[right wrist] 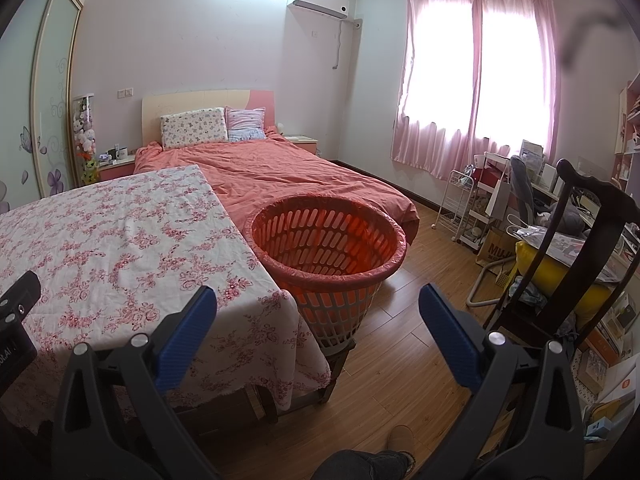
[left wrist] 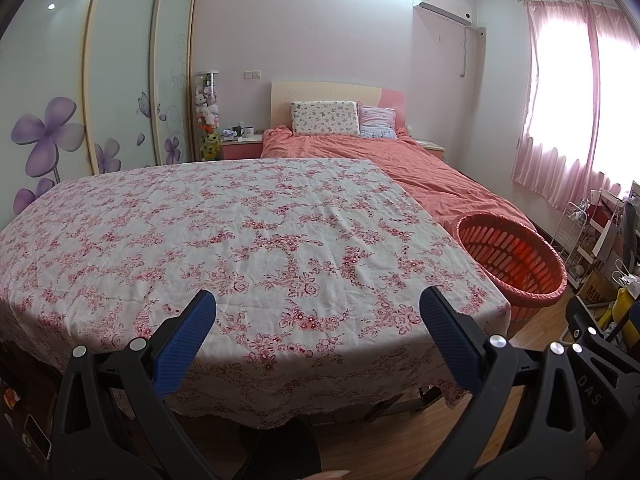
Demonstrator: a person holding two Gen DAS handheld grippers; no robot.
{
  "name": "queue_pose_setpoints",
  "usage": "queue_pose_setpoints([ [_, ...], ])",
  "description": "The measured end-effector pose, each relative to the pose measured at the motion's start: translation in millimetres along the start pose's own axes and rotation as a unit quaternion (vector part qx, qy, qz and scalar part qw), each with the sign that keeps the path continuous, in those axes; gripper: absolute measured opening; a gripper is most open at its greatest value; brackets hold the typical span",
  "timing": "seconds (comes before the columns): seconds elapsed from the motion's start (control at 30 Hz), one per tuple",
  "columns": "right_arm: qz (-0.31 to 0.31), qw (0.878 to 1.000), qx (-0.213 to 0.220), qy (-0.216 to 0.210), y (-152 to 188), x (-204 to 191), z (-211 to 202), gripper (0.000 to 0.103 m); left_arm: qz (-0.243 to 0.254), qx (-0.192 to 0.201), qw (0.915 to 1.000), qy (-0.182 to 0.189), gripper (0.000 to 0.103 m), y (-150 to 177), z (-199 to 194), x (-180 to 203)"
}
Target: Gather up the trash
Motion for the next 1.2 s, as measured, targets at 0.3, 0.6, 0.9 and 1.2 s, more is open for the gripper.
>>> queue_pose_setpoints([
  [0.3, 0.0, 1.0, 0.001, 0.0, 0.0, 0.1, -0.1, 0.099, 0.001, -0.001, 1.0, -0.003, 0.1, -0.9, -0.4, -0.7],
  [0.6, 0.0, 1.0, 0.001, 0.0, 0.1, -0.1, -0.1, 0.099, 0.0, -0.001, 1.0, -0.003, 0.1, -1.0, -0.5, -1.3],
  [0.9, 0.0, 1.0, 0.0, 0.0, 0.2, -0.5, -0.2, 0.099, 0.002, -0.001, 1.0, -0.006, 0.1, -0.6, -0.9, -2.9],
  [1.2, 0.0, 1.0, 0.0, 0.0, 0.4, -0.7, -0.4, 0.099, 0.004, -0.004, 0.9999, -0.009, 0.1, 0.0, 0.2, -4.4],
])
Point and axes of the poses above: each gripper's, at about its wrist camera, not at the fingertips, and z roughly the way its jaws point, x to its right, y to its underside, the point moved 7 cm from there along z, roughly the way its jaws point, and after that the axes turned 10 degrees about y, right-handed, at the moved point
